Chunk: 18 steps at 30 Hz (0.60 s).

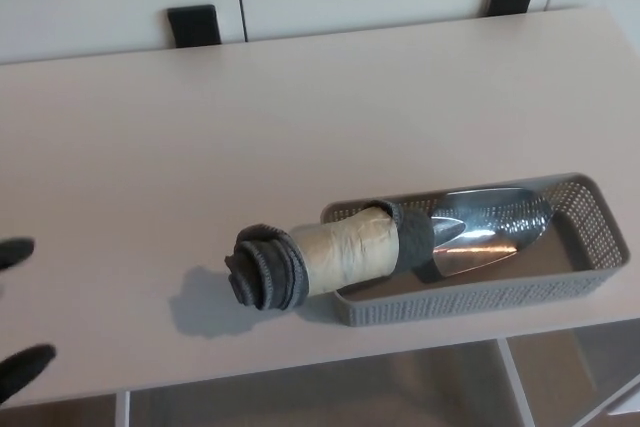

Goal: The robot walks towards a desk on which a shovel is kept on the left hand side and a container is kept on the right hand side. The robot picks up the shovel using its left hand and places it in the container.

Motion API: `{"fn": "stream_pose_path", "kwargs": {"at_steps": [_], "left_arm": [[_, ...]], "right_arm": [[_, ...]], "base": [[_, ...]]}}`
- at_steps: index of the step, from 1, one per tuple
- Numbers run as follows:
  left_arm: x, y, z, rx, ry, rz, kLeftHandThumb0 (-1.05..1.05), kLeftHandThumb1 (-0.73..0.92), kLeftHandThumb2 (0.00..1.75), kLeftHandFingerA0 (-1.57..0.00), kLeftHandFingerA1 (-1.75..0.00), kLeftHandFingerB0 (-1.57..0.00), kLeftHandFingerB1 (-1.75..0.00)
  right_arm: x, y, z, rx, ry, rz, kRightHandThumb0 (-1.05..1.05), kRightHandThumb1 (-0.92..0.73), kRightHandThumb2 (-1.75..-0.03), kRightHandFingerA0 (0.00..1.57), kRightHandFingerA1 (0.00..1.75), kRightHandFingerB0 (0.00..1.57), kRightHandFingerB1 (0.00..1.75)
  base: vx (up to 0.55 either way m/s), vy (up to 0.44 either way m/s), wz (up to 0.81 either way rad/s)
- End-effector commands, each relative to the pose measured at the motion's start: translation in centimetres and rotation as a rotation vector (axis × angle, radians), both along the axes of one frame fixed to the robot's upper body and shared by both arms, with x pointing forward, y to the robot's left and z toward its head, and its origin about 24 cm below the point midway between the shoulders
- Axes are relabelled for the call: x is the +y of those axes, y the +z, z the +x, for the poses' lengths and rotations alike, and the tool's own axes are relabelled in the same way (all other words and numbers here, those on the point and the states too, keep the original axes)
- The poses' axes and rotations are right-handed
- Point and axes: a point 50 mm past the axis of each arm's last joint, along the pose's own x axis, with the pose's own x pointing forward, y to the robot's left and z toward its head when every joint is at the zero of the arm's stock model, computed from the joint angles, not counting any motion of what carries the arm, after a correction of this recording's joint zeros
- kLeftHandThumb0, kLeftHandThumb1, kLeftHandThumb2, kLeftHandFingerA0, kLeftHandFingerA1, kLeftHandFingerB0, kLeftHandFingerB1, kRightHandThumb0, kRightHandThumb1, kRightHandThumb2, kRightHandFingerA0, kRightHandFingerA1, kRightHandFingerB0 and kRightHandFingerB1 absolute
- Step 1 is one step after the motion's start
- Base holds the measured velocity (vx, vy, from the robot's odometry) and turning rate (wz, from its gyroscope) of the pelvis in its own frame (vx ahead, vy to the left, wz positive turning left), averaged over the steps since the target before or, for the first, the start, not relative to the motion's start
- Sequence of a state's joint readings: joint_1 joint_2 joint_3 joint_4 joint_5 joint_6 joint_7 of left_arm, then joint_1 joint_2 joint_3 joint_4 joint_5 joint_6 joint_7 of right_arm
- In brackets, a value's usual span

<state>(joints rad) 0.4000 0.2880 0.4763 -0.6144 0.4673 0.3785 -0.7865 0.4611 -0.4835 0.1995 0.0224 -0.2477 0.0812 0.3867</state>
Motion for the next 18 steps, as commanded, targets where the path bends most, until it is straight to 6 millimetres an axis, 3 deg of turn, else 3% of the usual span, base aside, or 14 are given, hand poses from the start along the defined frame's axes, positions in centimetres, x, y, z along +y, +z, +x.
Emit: {"fn": "stream_pose_path", "kwargs": {"at_steps": [1,4,5,6,7,8,9,10,11,12,13,18], "left_arm": [[4.0,4.4,-10.0,0.257,-0.669,-0.821,-1.00,0.74,0.72,-0.39,-0.48,-0.29,-0.36],[3.8,4.0,-10.1,0.297,-0.677,-0.829,-1.00,0.75,0.73,-0.41,-0.49,-0.30,-0.37],[3.7,3.2,-10.0,0.405,-0.667,-0.848,-0.96,0.83,0.66,-0.50,-0.50,-0.36,-0.38],[3.8,2.7,-10.1,0.477,-0.640,-0.865,-0.95,0.81,0.65,-0.55,-0.53,-0.38,-0.39],[4.0,2.4,-10.2,0.527,-0.617,-0.855,-0.96,0.63,1.01,-0.61,-0.63,-0.38,-0.51],[4.2,1.8,-10.4,0.579,-0.588,-0.868,-0.94,0.78,0.64,-0.73,-0.60,-0.40,-0.42],[4.8,1.1,-10.6,0.634,-0.531,-0.873,-0.94,0.60,0.97,-0.77,-0.68,-0.36,-0.53],[4.9,0.9,-10.6,0.640,-0.524,-0.874,-0.94,0.70,0.66,-0.83,-0.61,-0.40,-0.45],[5.3,0.5,-10.6,0.651,-0.518,-0.861,-0.90,0.63,1.07,-0.91,-0.73,-0.31,-0.52],[5.4,0.3,-10.6,0.661,-0.514,-0.854,-0.90,0.79,0.64,-0.90,-0.60,-0.41,-0.44],[5.9,-0.3,-10.6,0.708,-0.482,-0.845,-0.97,0.67,1.06,-0.90,-0.69,-0.34,-0.52],[6.5,-1.6,-10.0,0.741,-0.444,-0.813,-0.89,0.65,1.07,-0.87,-0.73,-0.35,-0.53]], "right_arm": [[-2.0,-0.5,-0.5,0.017,-0.053,-0.057,-0.34,-0.59,-0.57,0.77,0.50,0.49,0.45],[-2.0,-0.5,-0.4,0.016,-0.050,-0.060,-0.35,-0.59,-0.57,0.77,0.50,0.49,0.45],[-2.1,-0.5,-0.4,0.014,-0.050,-0.058,-0.35,-0.59,-0.57,0.77,0.51,0.48,0.45],[-2.1,-0.4,-0.5,0.016,-0.053,-0.060,-0.35,-0.59,-0.57,0.77,0.50,0.49,0.45],[-2.1,-0.4,-0.5,0.014,-0.051,-0.061,-0.35,-0.59,-0.57,0.77,0.50,0.49,0.45],[-2.1,-0.5,-0.7,0.019,-0.052,-0.061,-0.35,-0.59,-0.57,0.77,0.50,0.49,0.45],[-2.1,-0.5,-0.7,0.020,-0.049,-0.063,-0.34,-0.59,-0.57,0.77,0.50,0.49,0.45],[-2.1,-0.6,-0.7,0.021,-0.049,-0.062,-0.34,-0.59,-0.57,0.77,0.50,0.49,0.45],[-2.0,-0.6,-0.7,0.024,-0.051,-0.058,-0.34,-0.59,-0.57,0.77,0.50,0.48,0.45],[-2.0,-0.6,-0.7,0.025,-0.053,-0.058,-0.34,-0.59,-0.57,0.76,0.50,0.48,0.45],[-2.0,-0.6,-0.9,0.029,-0.062,-0.061,-0.40,-0.49,-0.71,0.71,0.58,0.45,0.52],[-2.2,-0.5,-0.9,0.030,-0.081,-0.069,-0.39,-0.49,-0.70,0.69,0.57,0.45,0.51]], "base": [[0.00,0.000,0.00],[0.00,0.000,0.00],[0.00,0.000,0.00],[0.00,0.000,0.00],[0.00,0.000,0.00],[0.00,0.000,0.00],[0.00,0.000,0.00],[0.00,0.000,0.00],[0.00,0.000,0.00],[0.00,0.000,0.00],[0.00,0.000,0.00],[0.00,0.000,0.00]]}}
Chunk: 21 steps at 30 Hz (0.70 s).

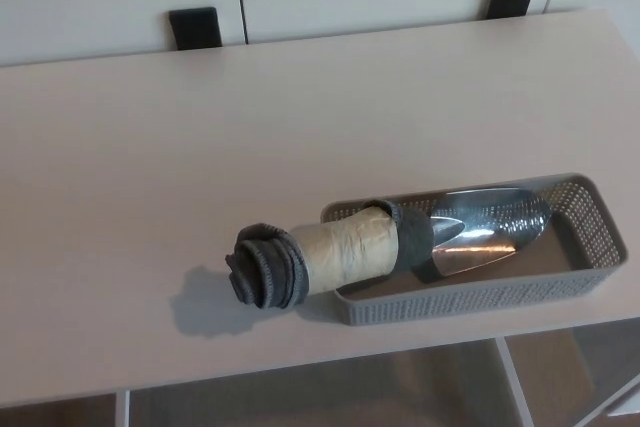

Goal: The robot walks towards a desk on which a shovel is kept on the left hand side and a container is kept on the right hand side. The robot picks up the shovel using its left hand and places it in the container.

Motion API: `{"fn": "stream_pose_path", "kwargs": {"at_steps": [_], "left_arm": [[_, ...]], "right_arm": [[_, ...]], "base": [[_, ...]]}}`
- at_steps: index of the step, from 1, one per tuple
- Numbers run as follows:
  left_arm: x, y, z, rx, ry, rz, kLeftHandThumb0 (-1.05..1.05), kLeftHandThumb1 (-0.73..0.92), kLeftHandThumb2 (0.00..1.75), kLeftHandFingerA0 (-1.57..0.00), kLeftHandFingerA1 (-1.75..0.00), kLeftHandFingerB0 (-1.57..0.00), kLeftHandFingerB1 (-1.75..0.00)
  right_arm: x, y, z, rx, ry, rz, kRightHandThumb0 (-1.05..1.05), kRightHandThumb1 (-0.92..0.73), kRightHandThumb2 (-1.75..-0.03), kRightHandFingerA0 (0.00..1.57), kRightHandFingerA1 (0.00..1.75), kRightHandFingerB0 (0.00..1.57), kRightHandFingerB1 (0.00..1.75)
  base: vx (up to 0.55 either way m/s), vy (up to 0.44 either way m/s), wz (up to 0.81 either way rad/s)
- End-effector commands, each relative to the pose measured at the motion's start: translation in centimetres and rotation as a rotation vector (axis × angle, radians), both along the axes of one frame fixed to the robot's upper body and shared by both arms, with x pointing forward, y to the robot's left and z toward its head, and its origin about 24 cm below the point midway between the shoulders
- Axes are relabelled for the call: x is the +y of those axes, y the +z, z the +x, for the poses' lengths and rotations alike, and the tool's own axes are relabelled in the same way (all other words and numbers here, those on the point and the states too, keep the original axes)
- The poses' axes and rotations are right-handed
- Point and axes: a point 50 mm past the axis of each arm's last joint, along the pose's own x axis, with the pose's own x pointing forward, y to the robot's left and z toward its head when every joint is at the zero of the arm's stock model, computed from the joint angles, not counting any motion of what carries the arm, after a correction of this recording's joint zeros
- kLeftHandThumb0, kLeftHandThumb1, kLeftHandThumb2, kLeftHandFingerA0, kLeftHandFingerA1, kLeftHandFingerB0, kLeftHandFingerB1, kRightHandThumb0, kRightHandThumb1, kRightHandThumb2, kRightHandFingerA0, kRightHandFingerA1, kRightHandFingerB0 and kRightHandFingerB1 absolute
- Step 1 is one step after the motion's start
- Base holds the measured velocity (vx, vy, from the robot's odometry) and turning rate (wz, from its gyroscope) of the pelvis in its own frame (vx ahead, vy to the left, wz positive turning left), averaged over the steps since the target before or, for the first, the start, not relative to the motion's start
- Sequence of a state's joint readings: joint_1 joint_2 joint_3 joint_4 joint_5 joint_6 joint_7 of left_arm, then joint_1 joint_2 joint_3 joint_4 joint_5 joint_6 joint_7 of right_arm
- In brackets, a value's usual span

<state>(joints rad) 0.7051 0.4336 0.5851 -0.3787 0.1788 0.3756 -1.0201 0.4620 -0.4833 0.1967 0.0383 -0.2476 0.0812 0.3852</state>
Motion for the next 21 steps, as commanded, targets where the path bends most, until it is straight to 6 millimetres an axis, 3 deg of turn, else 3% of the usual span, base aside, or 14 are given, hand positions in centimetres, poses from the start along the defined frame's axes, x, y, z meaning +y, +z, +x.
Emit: {"fn": "stream_pose_path", "kwargs": {"at_steps": [1,2,5,6,8,9,10,11,12,15,16,19,20,21], "left_arm": [[2.2,2.3,-2.6,0.153,-0.349,-0.642,-0.84,0.64,1.07,-0.84,-0.74,-0.34,-0.51],[2.2,1.4,-2.5,0.105,-0.304,-0.642,-0.89,0.76,0.68,-0.71,-0.60,-0.42,-0.40],[2.1,0.3,-2.6,0.055,-0.212,-0.594,-0.88,0.73,0.67,-0.61,-0.58,-0.36,-0.38],[0.9,-2.1,-1.6,-0.003,-0.120,-0.492,-0.80,0.79,0.64,-0.40,-0.49,-0.31,-0.34],[-0.1,-5.1,-0.4,-0.058,-0.029,-0.378,-0.82,0.75,0.63,-0.23,-0.50,-0.26,-0.36],[-0.4,-6.0,-0.1,-0.061,-0.057,-0.308,-0.82,0.80,0.64,-0.18,-0.49,-0.19,-0.34],[-0.6,-7.2,0.2,-0.044,-0.089,-0.226,-0.39,0.43,1.05,-0.06,-0.53,0.00,-0.49],[-0.7,-7.6,0.3,-0.039,-0.100,-0.202,-0.39,0.43,1.05,-0.06,-0.53,0.00,-0.49],[-0.9,-9.4,1.4,0.000,-0.056,-0.173,-0.85,0.63,1.01,-0.04,-0.44,-0.08,-0.34],[-1.4,-11.3,2.7,0.040,-0.057,-0.108,-0.91,0.65,1.05,-0.01,-0.32,-0.07,-0.31],[-1.8,-12.1,3.4,0.052,-0.099,-0.057,-0.95,0.69,1.08,-0.02,-0.29,-0.08,-0.28],[-2.6,-12.9,4.8,0.022,-0.166,-0.002,-0.83,0.66,1.07,-0.01,-0.39,-0.03,-0.34],[-2.9,-13.1,5.4,0.010,-0.150,0.006,-0.85,0.86,0.66,-0.02,-0.34,-0.06,-0.30],[-3.2,-13.4,5.6,0.010,-0.116,0.004,-0.85,0.86,0.66,-0.03,-0.34,-0.06,-0.29]], "right_arm": [[-2.0,-0.3,-0.7,0.016,-0.070,-0.062,-0.39,-0.49,-0.70,0.69,0.57,0.45,0.51],[-2.0,-0.3,-0.7,0.008,-0.073,-0.060,-0.39,-0.49,-0.70,0.69,0.57,0.45,0.51],[-1.7,-0.5,-0.8,-0.007,-0.087,-0.055,-0.33,-0.58,-0.57,0.72,0.49,0.47,0.44],[-1.8,-0.5,-0.6,-0.050,-0.152,-0.032,-0.35,-0.60,-0.57,0.68,0.49,0.41,0.42],[-1.8,-0.5,-0.5,-0.108,-0.198,-0.021,-0.44,-0.50,-0.74,0.59,0.58,0.35,0.50],[-1.8,-0.5,-0.8,-0.119,-0.212,-0.023,-0.41,-0.63,-0.57,0.61,0.48,0.36,0.41],[-1.9,-0.6,-1.1,-0.124,-0.222,-0.029,-0.44,-0.65,-0.61,0.56,0.47,0.34,0.41],[-1.9,-0.6,-1.2,-0.126,-0.224,-0.030,-0.44,-0.65,-0.61,0.56,0.47,0.34,0.41],[-2.0,-0.5,-1.1,-0.137,-0.250,-0.028,-0.50,-0.67,-0.60,0.47,0.45,0.28,0.38],[-2.2,-0.3,-1.4,-0.146,-0.281,-0.021,-0.54,-0.70,-0.61,0.38,0.43,0.22,0.37],[-2.4,-0.2,-1.5,-0.147,-0.300,-0.012,-0.60,-0.59,-0.80,0.27,0.48,0.17,0.44],[-2.6,-0.2,-1.4,-0.142,-0.322,-0.006,-0.63,-0.61,-0.78,0.24,0.47,0.15,0.43],[-2.5,-0.2,-1.2,-0.138,-0.328,0.005,-0.66,-0.61,-0.81,0.17,0.46,0.08,0.41],[-2.4,-0.3,-1.1,-0.136,-0.334,0.010,-0.37,-0.52,-1.06,0.01,0.48,0.01,0.49]], "base": [[0.00,0.000,0.00],[0.00,0.000,0.00],[0.00,0.000,0.00],[0.00,0.000,0.00],[0.00,0.000,0.00],[0.00,0.000,0.00],[0.00,0.000,0.00],[0.00,0.000,0.00],[0.00,0.000,0.00],[0.00,0.000,0.00],[0.00,0.000,0.00],[0.00,0.000,0.00],[0.00,0.000,0.00],[0.00,0.000,0.00]]}}
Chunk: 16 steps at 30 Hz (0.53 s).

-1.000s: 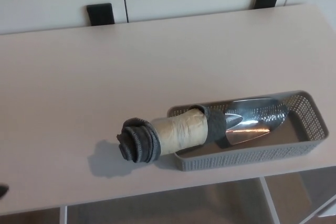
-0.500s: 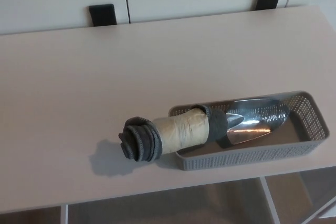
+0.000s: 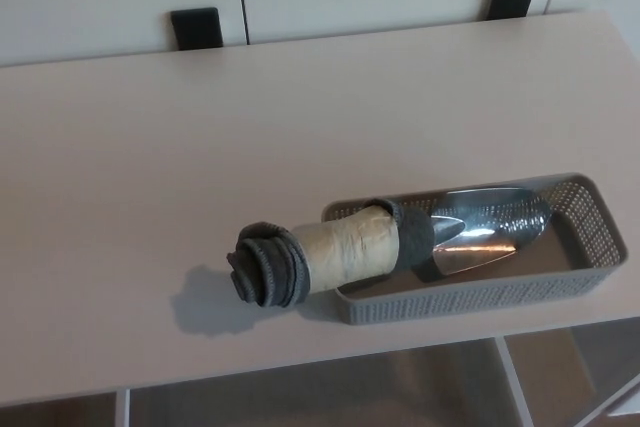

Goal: The robot walks towards a desk on which a shovel is kept on the left hand side and a container is kept on the right hand side. The robot picks up the shovel using its left hand and places it in the container.

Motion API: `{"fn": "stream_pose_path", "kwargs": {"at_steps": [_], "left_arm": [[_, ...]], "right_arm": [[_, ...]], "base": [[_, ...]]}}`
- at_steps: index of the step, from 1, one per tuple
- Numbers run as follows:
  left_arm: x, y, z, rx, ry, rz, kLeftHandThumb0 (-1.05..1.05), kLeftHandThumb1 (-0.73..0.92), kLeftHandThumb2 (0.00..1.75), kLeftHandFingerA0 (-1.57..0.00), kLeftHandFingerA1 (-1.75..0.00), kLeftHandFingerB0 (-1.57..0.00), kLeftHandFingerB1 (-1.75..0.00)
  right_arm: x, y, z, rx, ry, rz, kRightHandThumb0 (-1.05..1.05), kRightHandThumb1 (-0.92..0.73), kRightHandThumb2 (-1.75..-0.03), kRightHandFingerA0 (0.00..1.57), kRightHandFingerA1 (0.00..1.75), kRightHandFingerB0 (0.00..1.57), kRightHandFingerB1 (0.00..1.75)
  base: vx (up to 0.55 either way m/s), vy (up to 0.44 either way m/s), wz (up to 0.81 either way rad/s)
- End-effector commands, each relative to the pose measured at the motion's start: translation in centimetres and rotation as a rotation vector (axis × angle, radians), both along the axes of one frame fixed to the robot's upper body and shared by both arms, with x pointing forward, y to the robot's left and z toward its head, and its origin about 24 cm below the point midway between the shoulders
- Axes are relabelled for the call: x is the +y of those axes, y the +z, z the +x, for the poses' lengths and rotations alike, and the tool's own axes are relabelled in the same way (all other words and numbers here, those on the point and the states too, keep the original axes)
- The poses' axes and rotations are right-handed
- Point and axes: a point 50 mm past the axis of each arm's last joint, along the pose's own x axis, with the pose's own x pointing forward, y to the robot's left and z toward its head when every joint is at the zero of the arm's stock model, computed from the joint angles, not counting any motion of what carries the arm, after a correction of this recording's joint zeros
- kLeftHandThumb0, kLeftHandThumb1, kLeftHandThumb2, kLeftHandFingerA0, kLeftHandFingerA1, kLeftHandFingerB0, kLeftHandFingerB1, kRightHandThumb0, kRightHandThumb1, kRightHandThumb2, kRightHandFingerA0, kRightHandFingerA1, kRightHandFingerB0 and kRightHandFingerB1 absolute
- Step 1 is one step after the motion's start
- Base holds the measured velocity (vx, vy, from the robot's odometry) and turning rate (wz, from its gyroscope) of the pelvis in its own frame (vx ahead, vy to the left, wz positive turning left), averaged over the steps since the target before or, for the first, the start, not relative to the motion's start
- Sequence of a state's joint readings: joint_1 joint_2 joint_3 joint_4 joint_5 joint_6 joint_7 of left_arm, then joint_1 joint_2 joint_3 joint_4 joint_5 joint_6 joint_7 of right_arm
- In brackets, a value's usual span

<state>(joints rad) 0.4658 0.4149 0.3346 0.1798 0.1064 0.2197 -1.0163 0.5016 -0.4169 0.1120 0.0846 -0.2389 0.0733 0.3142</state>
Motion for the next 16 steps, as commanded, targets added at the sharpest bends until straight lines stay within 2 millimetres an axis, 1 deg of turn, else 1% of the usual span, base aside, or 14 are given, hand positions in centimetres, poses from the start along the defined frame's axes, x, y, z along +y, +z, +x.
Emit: {"fn": "stream_pose_path", "kwargs": {"at_steps": [1,2,3,5,6,7,8,9,10,12,13,16], "left_arm": [[-2.7,-4.6,4.8,-0.152,-0.135,0.306,-0.85,0.86,0.66,-0.03,-0.34,-0.06,-0.29],[-2.6,-4.6,4.7,-0.151,-0.135,0.309,-0.85,0.86,0.66,-0.03,-0.34,-0.06,-0.29],[-3.2,-5.2,4.5,-0.144,-0.124,0.327,-0.88,0.71,1.10,-0.02,-0.35,-0.07,-0.28],[-4.4,-6.5,3.8,-0.129,-0.124,0.348,-0.87,0.71,1.12,0.00,-0.40,-0.06,-0.30],[-4.6,-6.8,3.5,-0.123,-0.114,0.340,-0.85,0.71,1.12,0.00,-0.36,-0.06,-0.29],[-4.5,-7.3,2.5,-0.086,-0.092,0.321,-0.85,0.90,0.68,-0.06,-0.30,-0.05,-0.26],[-4.5,-7.4,2.4,-0.084,-0.091,0.321,-0.85,0.90,0.68,-0.06,-0.30,-0.05,-0.26],[-4.2,-7.2,2.8,-0.075,-0.078,0.320,-0.84,0.71,1.11,0.00,-0.30,-0.10,-0.26],[-3.9,-7.1,2.8,-0.085,-0.096,0.334,-0.89,0.75,1.13,0.00,-0.32,-0.12,-0.25],[-3.1,-6.7,2.5,-0.097,-0.114,0.327,-0.88,0.74,1.13,0.00,-0.32,-0.12,-0.26],[-2.9,-6.5,2.7,-0.116,-0.113,0.334,-0.90,0.75,1.13,0.00,-0.33,-0.11,-0.26],[-2.7,-6.3,2.6,-0.126,-0.120,0.347,-0.90,0.75,1.14,0.00,-0.36,-0.12,-0.26]], "right_arm": [[-1.1,0.2,-0.1,-0.108,-0.177,0.022,-0.37,-0.52,-1.06,0.01,0.48,0.01,0.49],[-1.0,0.2,-0.2,-0.107,-0.176,0.025,-0.37,-0.52,-1.06,0.01,0.48,0.01,0.49],[-0.8,0.2,-0.4,-0.103,-0.181,0.032,-0.37,-0.53,-1.06,0.00,0.49,0.00,0.49],[-0.8,0.2,-0.4,-0.101,-0.167,0.020,-0.38,-0.52,-1.07,0.00,0.49,0.00,0.49],[-0.8,0.3,-0.2,-0.104,-0.165,0.021,-0.38,-0.52,-1.07,0.00,0.49,0.00,0.49],[-0.9,0.3,-0.1,-0.106,-0.170,0.039,-0.39,-0.51,-1.06,0.00,0.50,0.00,0.49],[-0.9,0.3,-0.1,-0.105,-0.171,0.041,-0.39,-0.51,-1.06,0.00,0.50,0.00,0.49],[-0.9,0.4,0.8,-0.121,-0.164,0.036,-0.39,-0.50,-1.06,0.00,0.49,0.00,0.49],[-0.9,0.5,1.0,-0.125,-0.163,0.042,-0.39,-0.51,-1.06,0.00,0.49,0.00,0.49],[-1.0,0.5,1.0,-0.120,-0.164,0.049,-0.38,-0.50,-1.06,0.00,0.49,0.00,0.49],[-1.0,0.6,1.5,-0.127,-0.159,0.045,-0.38,-0.50,-1.05,0.00,0.49,0.00,0.49],[-1.0,0.6,1.5,-0.126,-0.156,0.043,-0.39,-0.49,-1.05,0.00,0.49,0.00,0.49]], "base": [[0.00,0.000,0.00],[0.00,0.000,0.00],[0.00,0.000,0.00],[0.00,0.000,0.00],[0.00,0.000,0.00],[0.00,0.000,0.00],[0.00,0.000,0.00],[0.00,0.000,0.00],[0.00,0.000,0.00],[0.00,0.000,0.00],[0.00,0.000,0.00],[0.00,0.000,0.00]]}}
